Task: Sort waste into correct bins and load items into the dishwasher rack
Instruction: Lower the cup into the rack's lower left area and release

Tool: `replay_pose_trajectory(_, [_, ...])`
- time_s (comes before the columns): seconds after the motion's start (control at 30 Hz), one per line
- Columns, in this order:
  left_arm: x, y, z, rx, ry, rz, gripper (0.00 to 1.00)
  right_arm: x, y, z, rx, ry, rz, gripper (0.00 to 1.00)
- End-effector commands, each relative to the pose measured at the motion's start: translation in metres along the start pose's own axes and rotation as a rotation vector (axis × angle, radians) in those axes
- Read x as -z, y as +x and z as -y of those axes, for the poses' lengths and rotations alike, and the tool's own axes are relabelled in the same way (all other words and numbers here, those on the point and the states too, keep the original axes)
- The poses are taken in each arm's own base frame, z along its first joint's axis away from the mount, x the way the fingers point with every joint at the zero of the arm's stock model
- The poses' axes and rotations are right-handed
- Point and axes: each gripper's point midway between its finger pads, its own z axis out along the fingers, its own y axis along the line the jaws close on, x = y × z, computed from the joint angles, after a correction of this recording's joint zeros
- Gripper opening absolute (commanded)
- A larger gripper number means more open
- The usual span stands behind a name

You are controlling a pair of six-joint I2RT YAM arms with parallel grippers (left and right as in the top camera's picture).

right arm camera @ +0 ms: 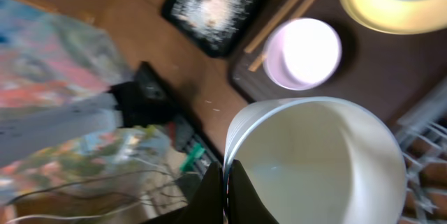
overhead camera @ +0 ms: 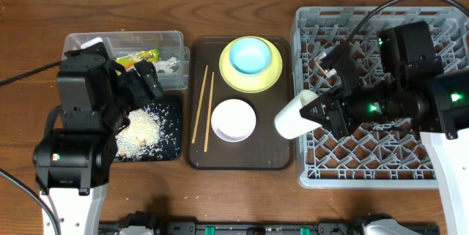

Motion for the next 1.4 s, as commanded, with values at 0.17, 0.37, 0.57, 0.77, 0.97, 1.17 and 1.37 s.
replay_pose_trajectory(0.17, [0.002,-0.005,0.0,-0.006,-0.001,0.01,0.91,-0.011,0.019,0.021,-0.084,-0.142,0.027,0.01])
replay_pose_trajectory(0.37, [0.002,-0.005,0.0,-0.006,-0.001,0.01,0.91,-0.022,0.042,0.051,-0.173,-0.277,0.088,0.01])
replay_pose_trajectory(0.57, [0.002,-0.005,0.0,-0.006,-0.001,0.01,0.91,-0.027,0.069,0.088,-0.272,-0.273,0.143,0.01])
replay_pose_trajectory(0.77, [0.002,-0.005,0.0,-0.006,-0.001,0.01,0.91,-0.026,0.08,0.102,-0.293,-0.305,0.232,0.01])
replay_pose_trajectory(0.97, [0.002,-0.005,0.0,-0.006,-0.001,0.01,0.91,-0.032,0.094,0.12,-0.339,-0.288,0.269,0.01])
replay_pose_trajectory(1.17, [0.002,-0.005,0.0,-0.006,-0.001,0.01,0.91,-0.036,0.092,0.134,-0.307,-0.289,0.323,0.01])
replay_pose_trajectory(1.37, [0.002,-0.005,0.0,-0.006,-0.001,0.01,0.91,-0.038,0.083,0.144,-0.28,-0.316,0.375,0.01])
